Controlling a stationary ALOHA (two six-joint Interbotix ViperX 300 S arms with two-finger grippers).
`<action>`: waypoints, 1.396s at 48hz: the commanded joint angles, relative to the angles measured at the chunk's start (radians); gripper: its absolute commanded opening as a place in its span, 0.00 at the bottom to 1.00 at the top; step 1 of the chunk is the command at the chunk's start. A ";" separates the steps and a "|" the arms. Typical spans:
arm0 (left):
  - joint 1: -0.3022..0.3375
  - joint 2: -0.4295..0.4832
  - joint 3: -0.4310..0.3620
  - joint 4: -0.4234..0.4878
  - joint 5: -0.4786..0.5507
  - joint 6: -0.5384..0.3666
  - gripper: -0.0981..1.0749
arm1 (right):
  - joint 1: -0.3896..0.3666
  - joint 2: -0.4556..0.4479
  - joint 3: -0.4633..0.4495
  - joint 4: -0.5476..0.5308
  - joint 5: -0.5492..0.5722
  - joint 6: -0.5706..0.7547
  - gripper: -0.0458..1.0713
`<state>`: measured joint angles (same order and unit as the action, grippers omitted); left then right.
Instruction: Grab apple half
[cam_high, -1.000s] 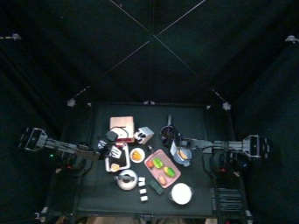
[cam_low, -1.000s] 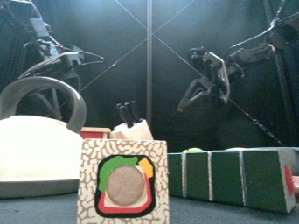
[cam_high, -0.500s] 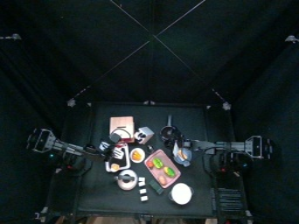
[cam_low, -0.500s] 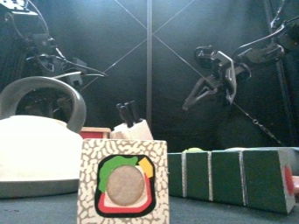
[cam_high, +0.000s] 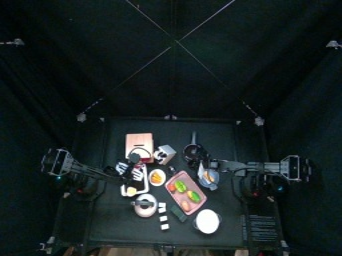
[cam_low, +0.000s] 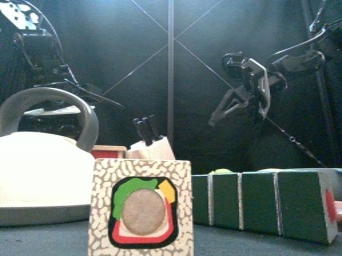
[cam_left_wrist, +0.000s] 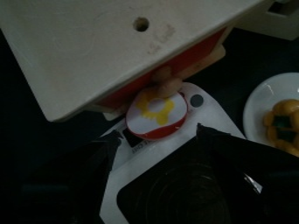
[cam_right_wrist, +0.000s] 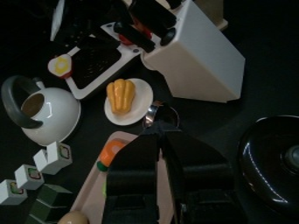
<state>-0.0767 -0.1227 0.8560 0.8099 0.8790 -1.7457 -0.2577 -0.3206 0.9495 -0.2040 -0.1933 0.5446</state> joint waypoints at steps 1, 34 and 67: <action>0.025 -0.006 -0.021 0.009 -0.006 -0.005 0.95 | -0.006 -0.014 -0.009 0.000 -0.008 -0.003 0.37; 0.101 0.046 -0.006 -0.028 -0.129 -0.067 0.95 | -0.008 -0.012 -0.008 0.000 -0.008 -0.005 0.37; 0.083 -0.003 -0.005 -0.049 -0.094 -0.067 0.78 | -0.012 -0.006 -0.006 0.000 -0.008 -0.005 0.37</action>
<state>0.0153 -0.0936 0.8606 0.7655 0.7701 -1.8116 -0.2654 -0.3160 0.9526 -0.2040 -0.1933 0.5430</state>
